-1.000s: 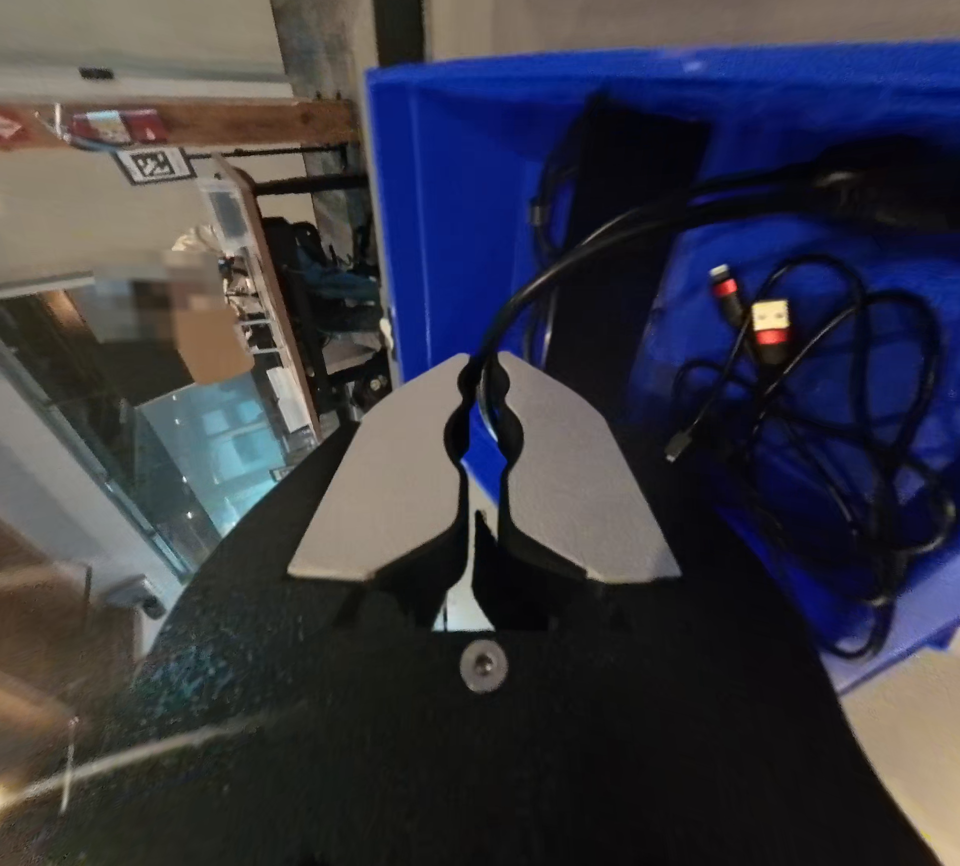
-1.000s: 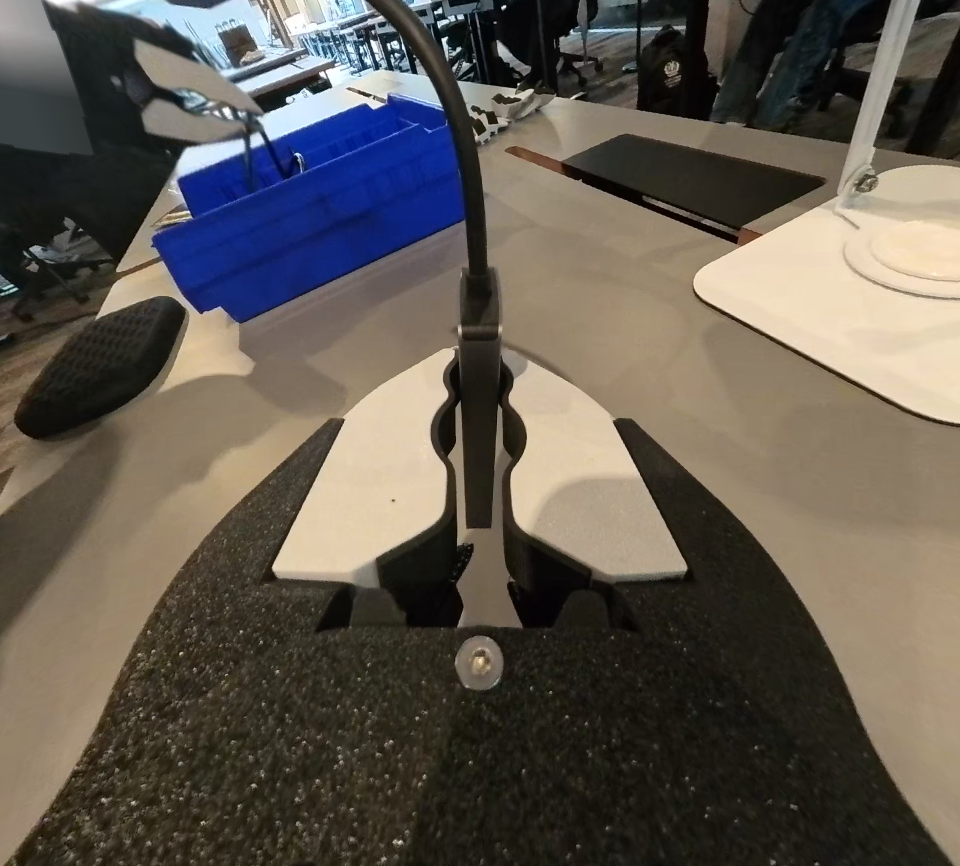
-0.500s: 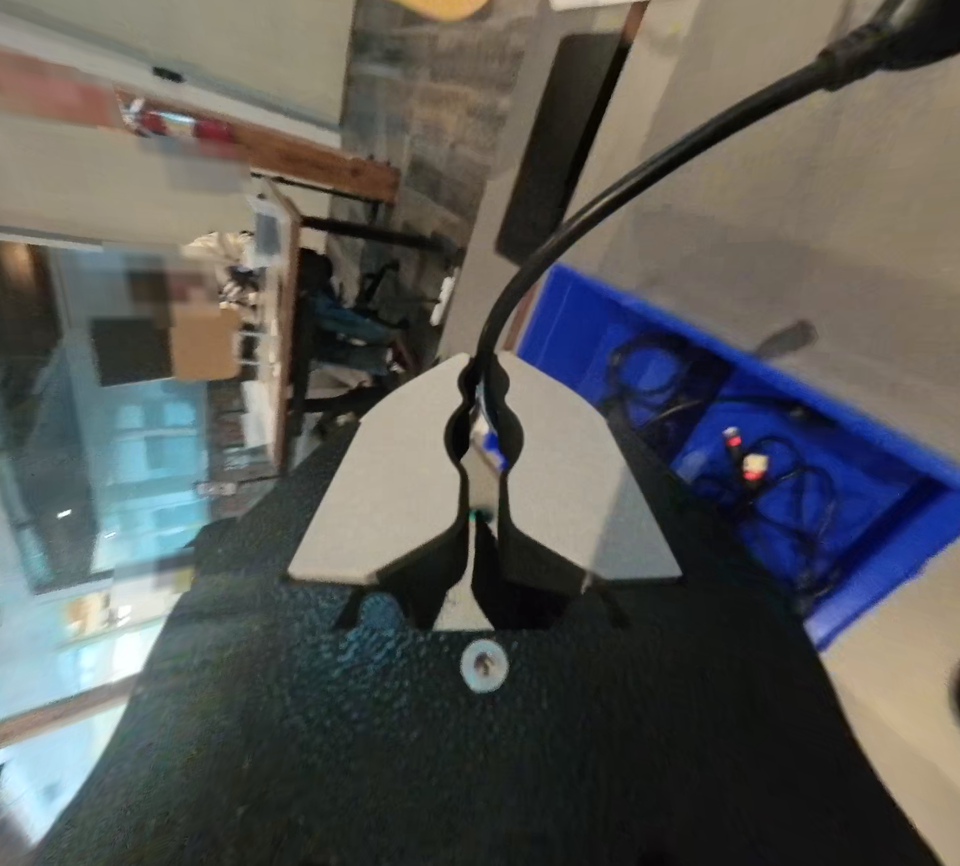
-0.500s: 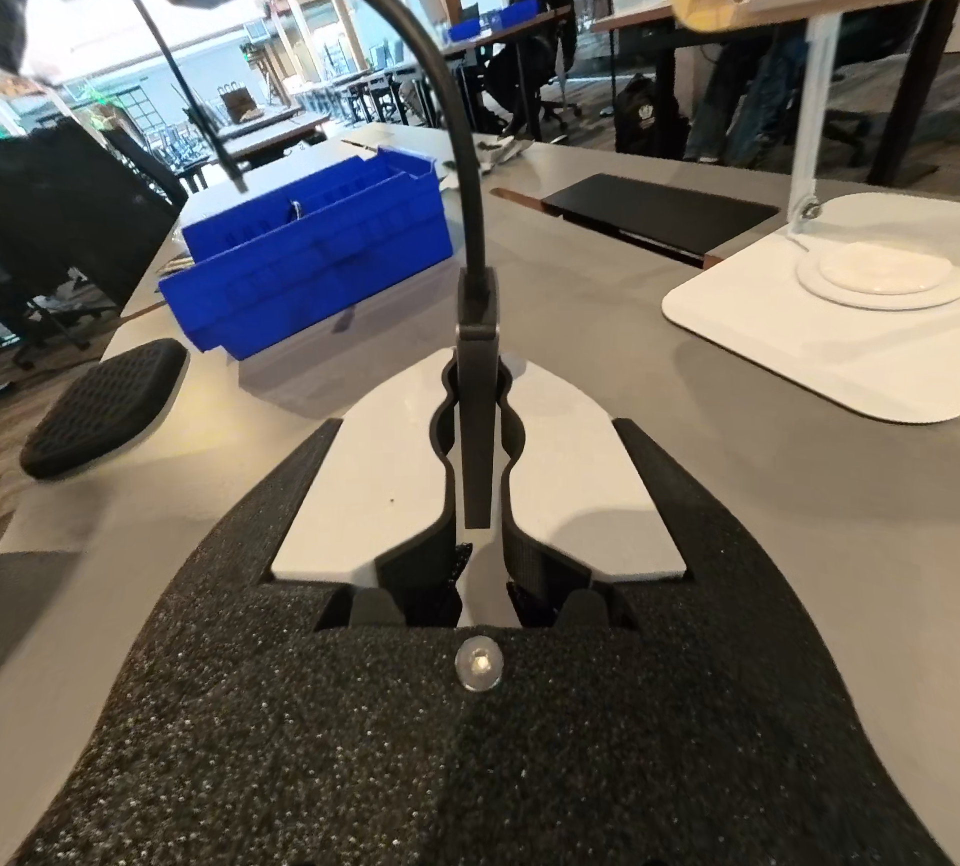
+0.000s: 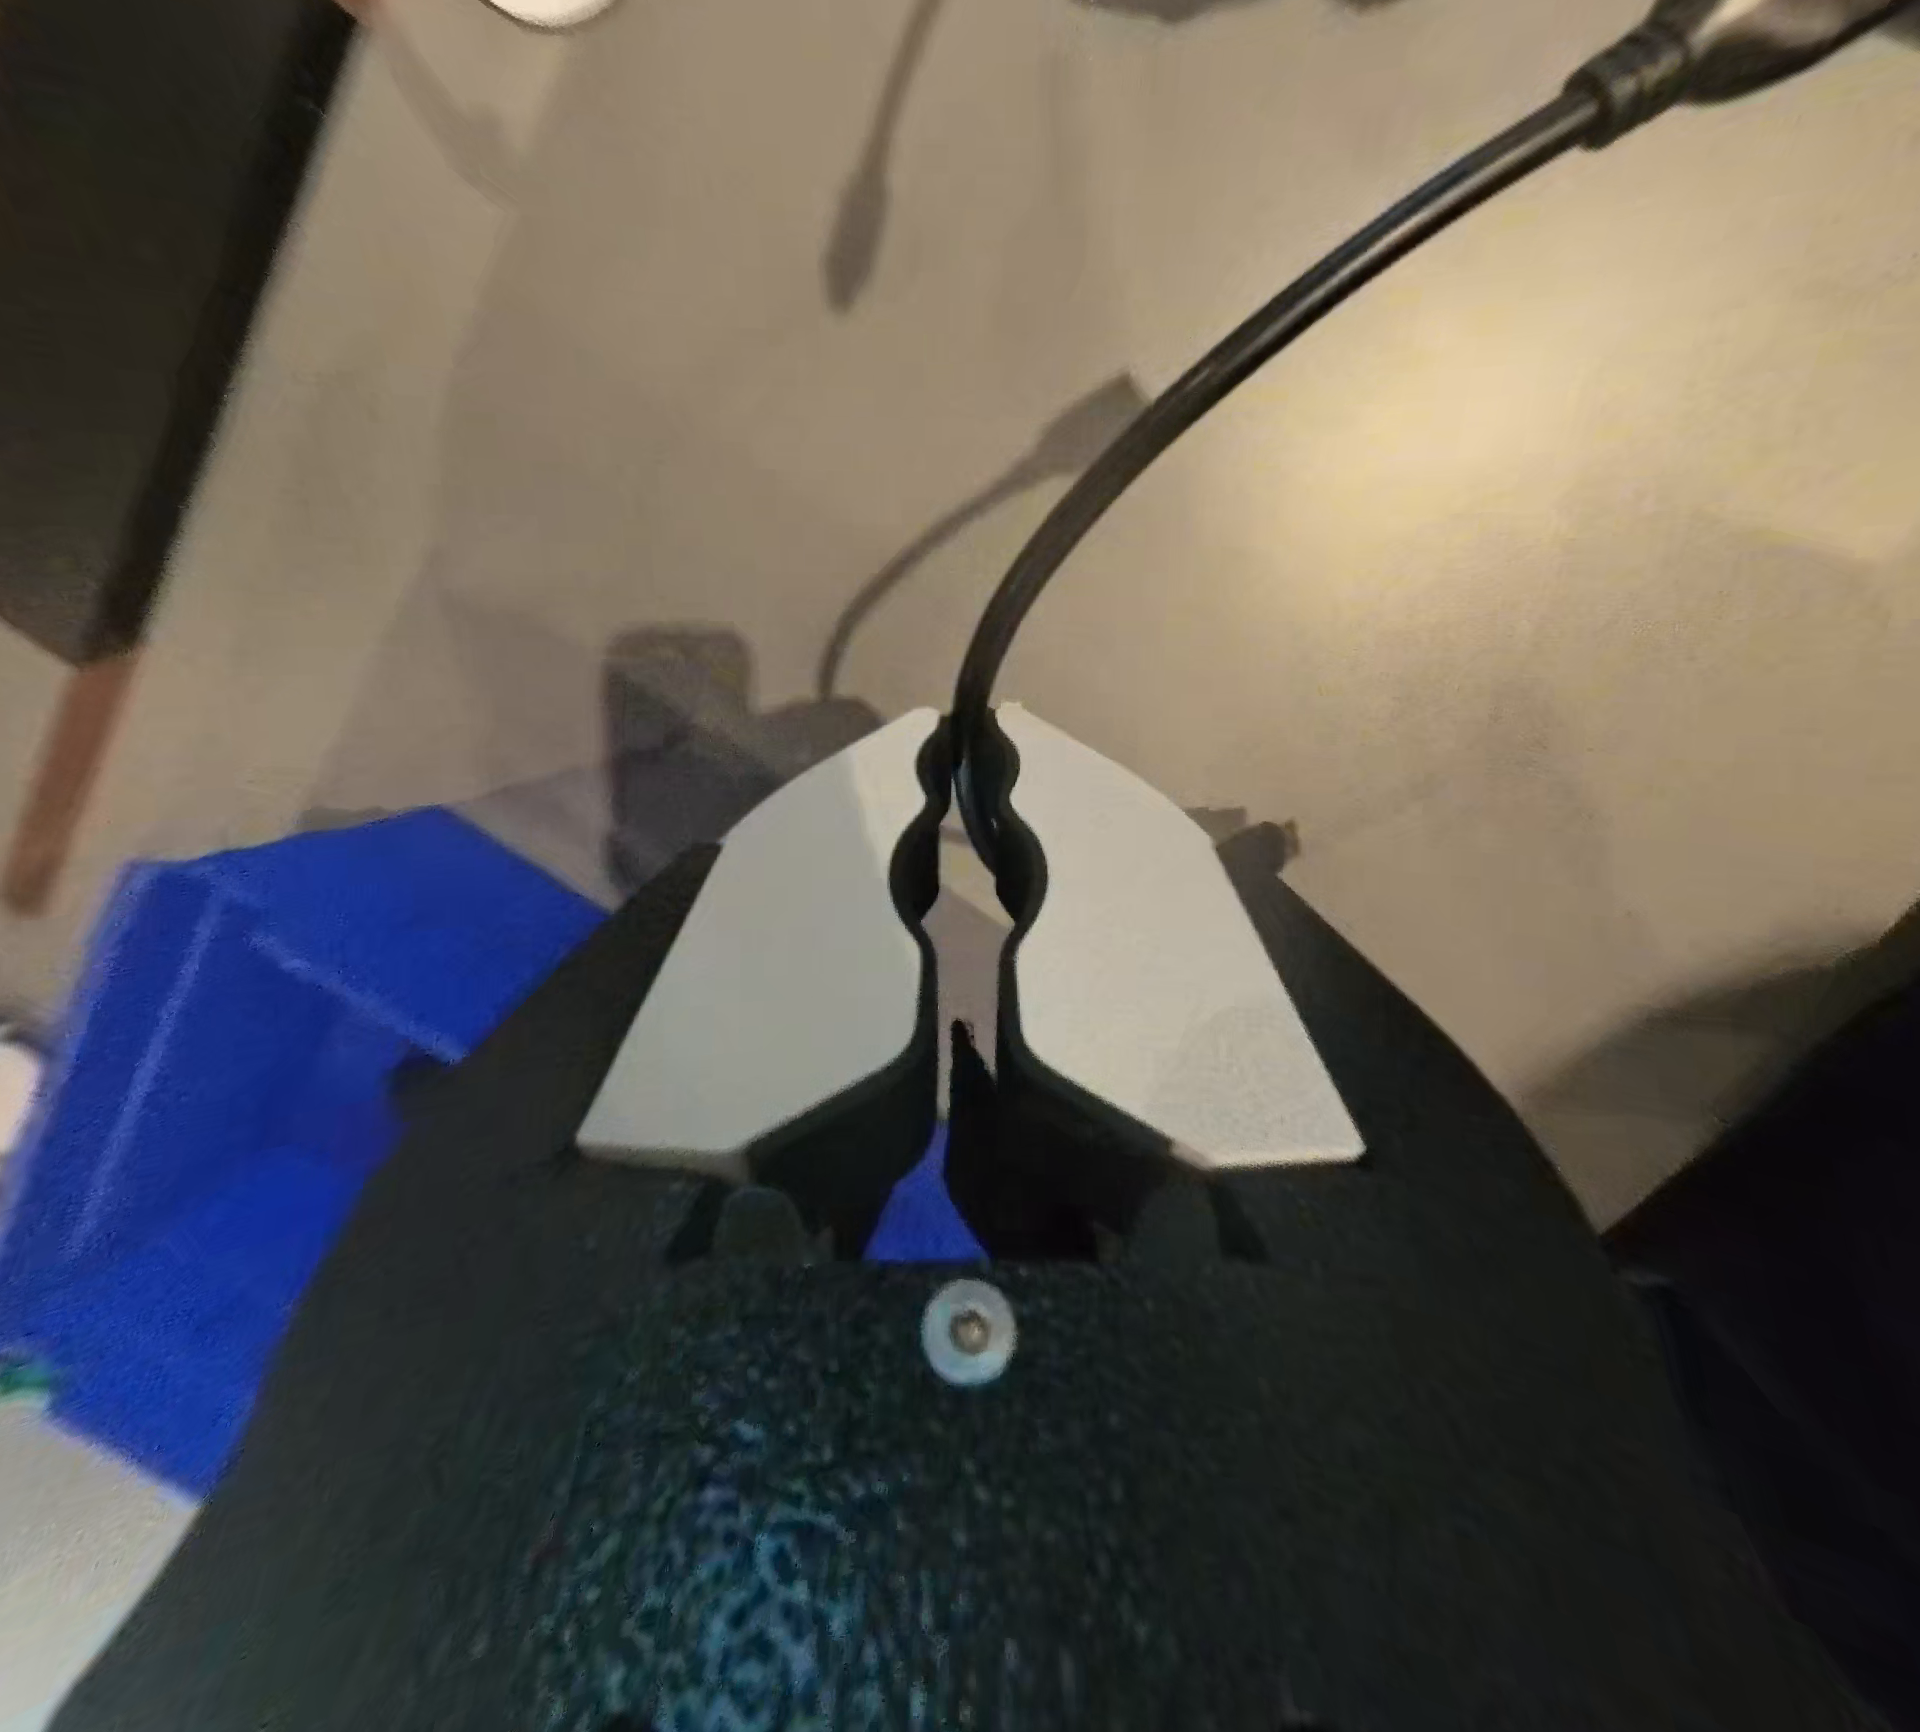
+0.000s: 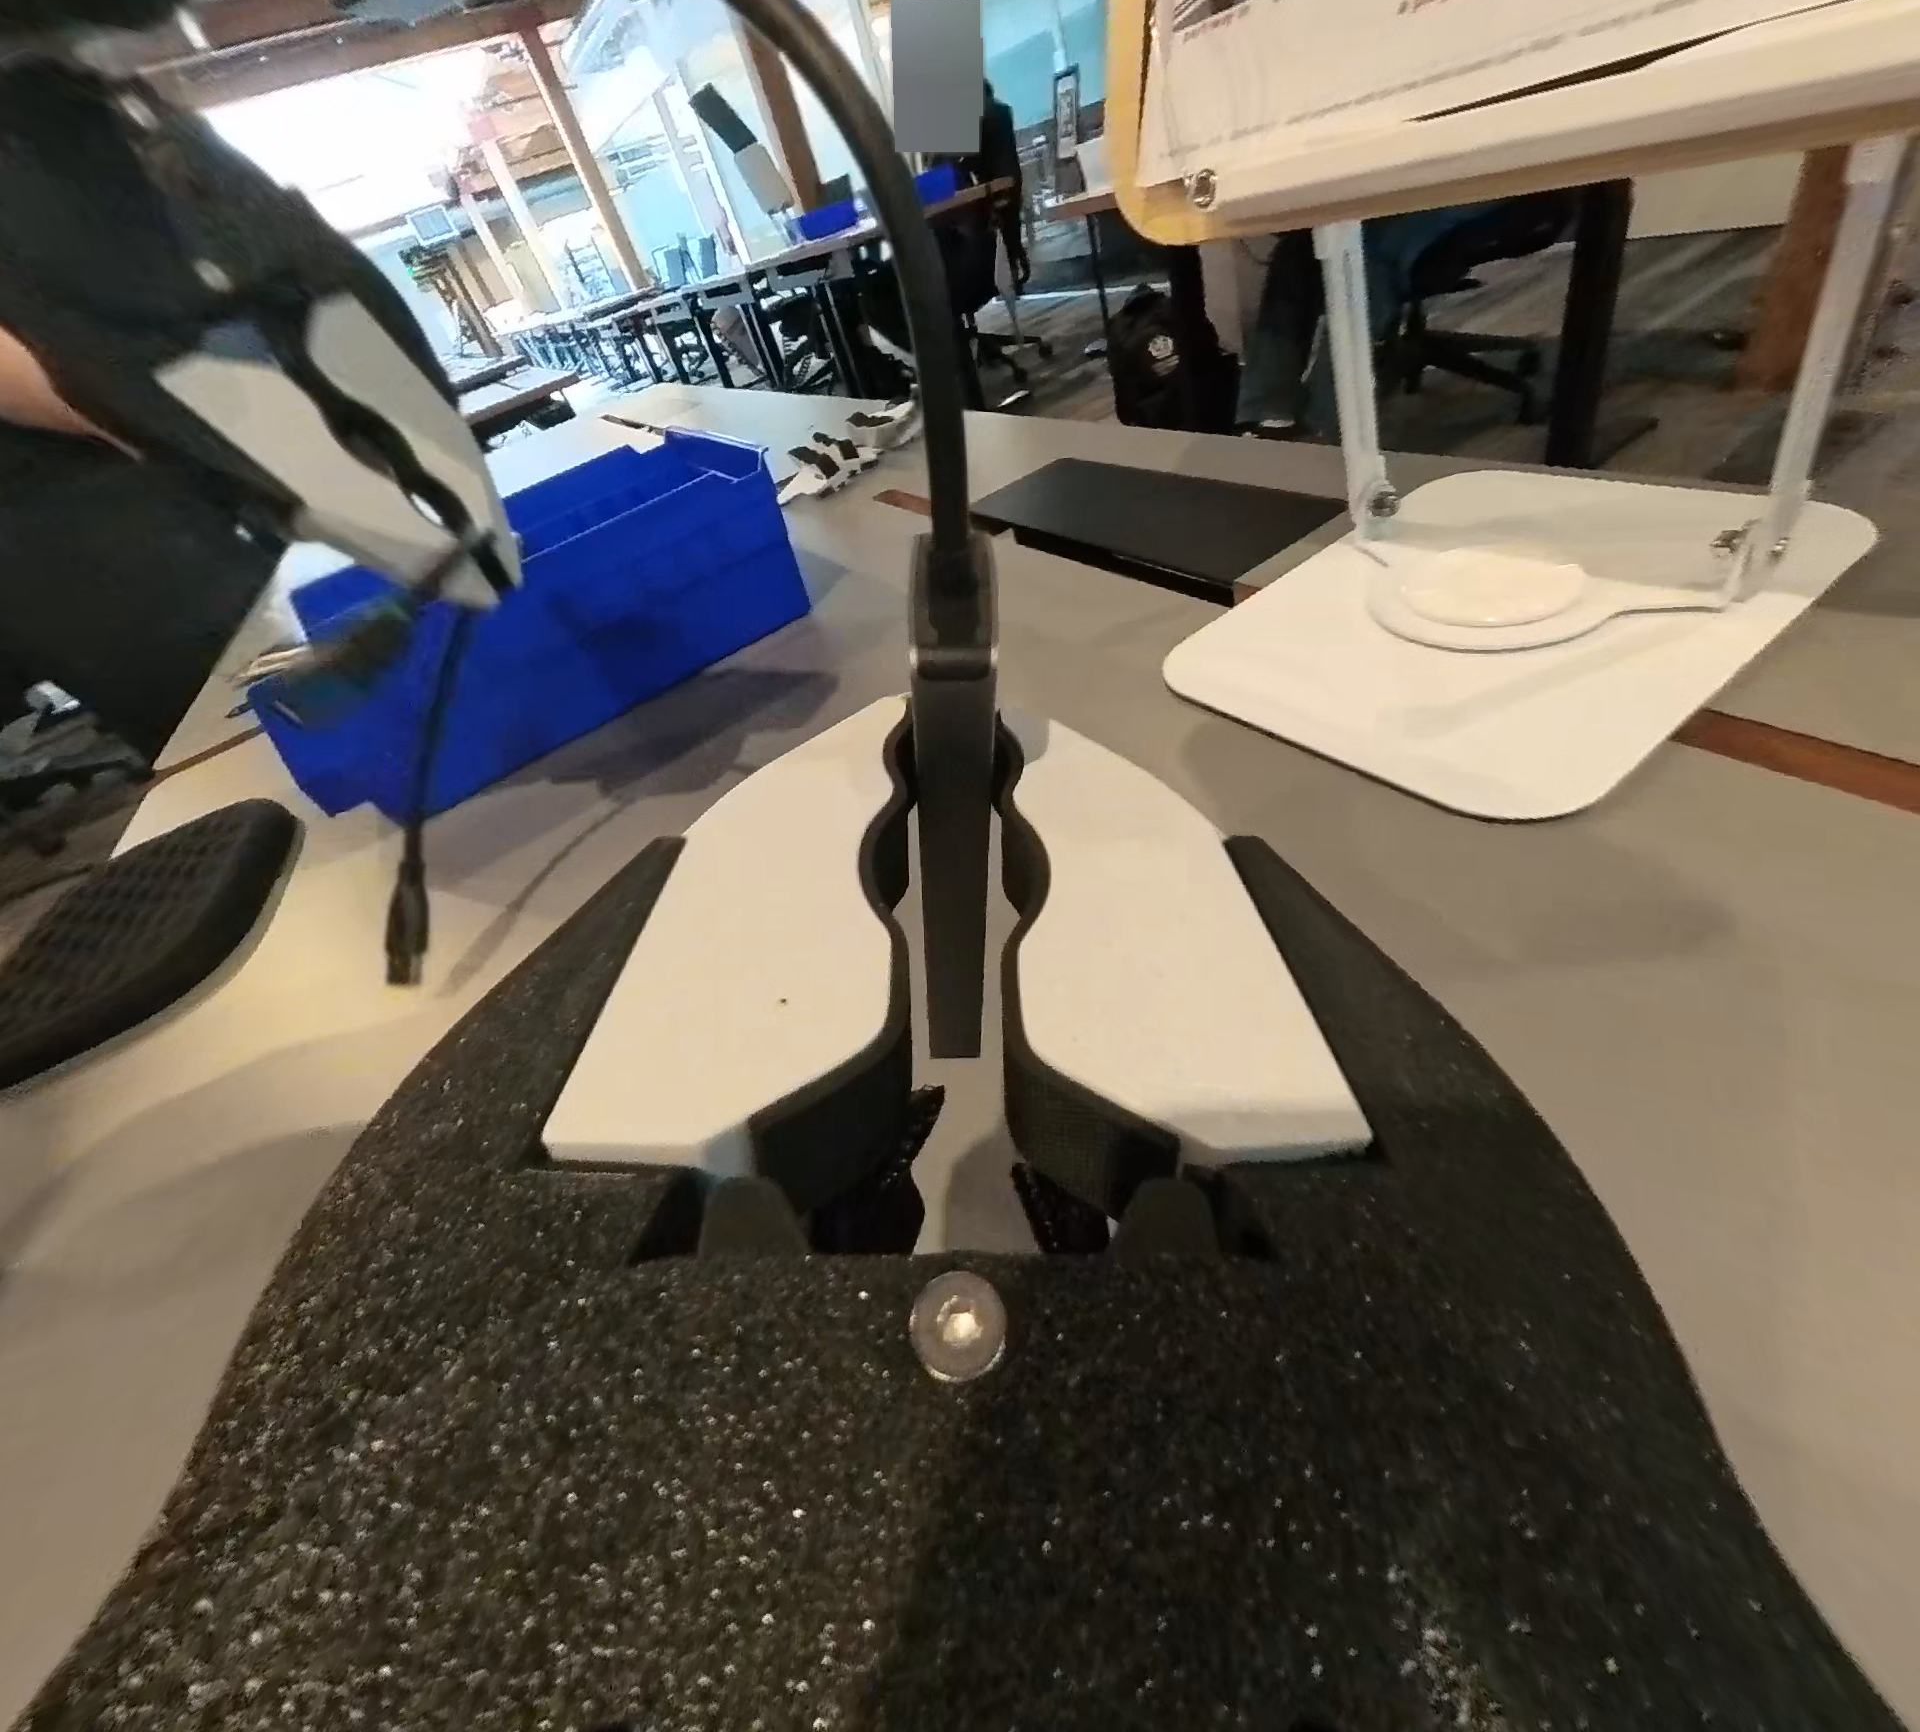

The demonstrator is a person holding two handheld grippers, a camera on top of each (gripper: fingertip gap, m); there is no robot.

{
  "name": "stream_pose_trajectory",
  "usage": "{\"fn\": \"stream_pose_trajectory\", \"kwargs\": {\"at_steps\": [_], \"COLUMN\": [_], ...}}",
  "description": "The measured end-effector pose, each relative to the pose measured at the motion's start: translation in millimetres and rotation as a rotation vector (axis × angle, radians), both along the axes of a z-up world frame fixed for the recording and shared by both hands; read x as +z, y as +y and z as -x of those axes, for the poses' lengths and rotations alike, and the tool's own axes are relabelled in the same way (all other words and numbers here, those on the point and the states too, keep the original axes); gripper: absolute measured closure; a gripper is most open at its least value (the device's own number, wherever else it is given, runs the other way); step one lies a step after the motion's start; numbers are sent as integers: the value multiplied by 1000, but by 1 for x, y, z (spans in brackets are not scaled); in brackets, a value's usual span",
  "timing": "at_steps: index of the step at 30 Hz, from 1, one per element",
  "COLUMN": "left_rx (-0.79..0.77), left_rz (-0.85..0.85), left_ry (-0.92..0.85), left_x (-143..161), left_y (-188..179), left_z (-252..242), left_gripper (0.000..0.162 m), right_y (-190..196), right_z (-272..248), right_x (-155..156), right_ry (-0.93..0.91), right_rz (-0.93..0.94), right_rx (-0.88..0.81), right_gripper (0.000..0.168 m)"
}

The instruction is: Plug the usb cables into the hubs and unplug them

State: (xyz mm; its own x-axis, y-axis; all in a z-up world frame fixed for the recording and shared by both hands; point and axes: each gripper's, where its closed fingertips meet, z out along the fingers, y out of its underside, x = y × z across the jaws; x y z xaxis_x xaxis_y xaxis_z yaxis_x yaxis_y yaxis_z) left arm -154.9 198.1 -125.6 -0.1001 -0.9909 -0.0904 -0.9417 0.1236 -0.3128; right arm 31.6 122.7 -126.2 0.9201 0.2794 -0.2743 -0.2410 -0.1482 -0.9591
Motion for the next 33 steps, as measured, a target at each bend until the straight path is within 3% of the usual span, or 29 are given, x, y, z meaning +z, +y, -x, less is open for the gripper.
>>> {"fn": "stream_pose_trajectory", "kwargs": {"at_steps": [5, 10, 17, 20, 23, 26, 30, 33], "left_rx": [61, 191, 277, 264, 72, -291, -689, -882], "left_rz": [162, 302, 403, 387, 336, 285, 117, -90], "left_ry": [100, 63, -125, -213, -315, -281, -189, -112], "left_x": [-53, -81, -82, -75, -61, -63, -77, -87], "left_y": [-11, -3, 7, 8, -12, -53, -87, -92], "left_z": [-7, -18, -29, -29, -29, -6, 25, 34], "left_gripper": [158, 158, 152, 139, 120, 105, 110, 118], "right_y": [-2, -4, -5, -6, -7, -6, -6, -7], "right_z": [-3, -3, 5, 12, 19, 23, 23, 21], "right_x": [0, 1, 4, 4, 4, 0, 0, 0], "right_ry": [-7, -31, -7, 8, 7, -2, 13, 22], "right_rz": [-6, -11, -27, -32, -30, -17, -16, -17], "right_rx": [-3, 11, 69, 113, 158, 175, 184, 179], "right_gripper": [156, 156, 156, 156, 156, 156, 156, 156]}}
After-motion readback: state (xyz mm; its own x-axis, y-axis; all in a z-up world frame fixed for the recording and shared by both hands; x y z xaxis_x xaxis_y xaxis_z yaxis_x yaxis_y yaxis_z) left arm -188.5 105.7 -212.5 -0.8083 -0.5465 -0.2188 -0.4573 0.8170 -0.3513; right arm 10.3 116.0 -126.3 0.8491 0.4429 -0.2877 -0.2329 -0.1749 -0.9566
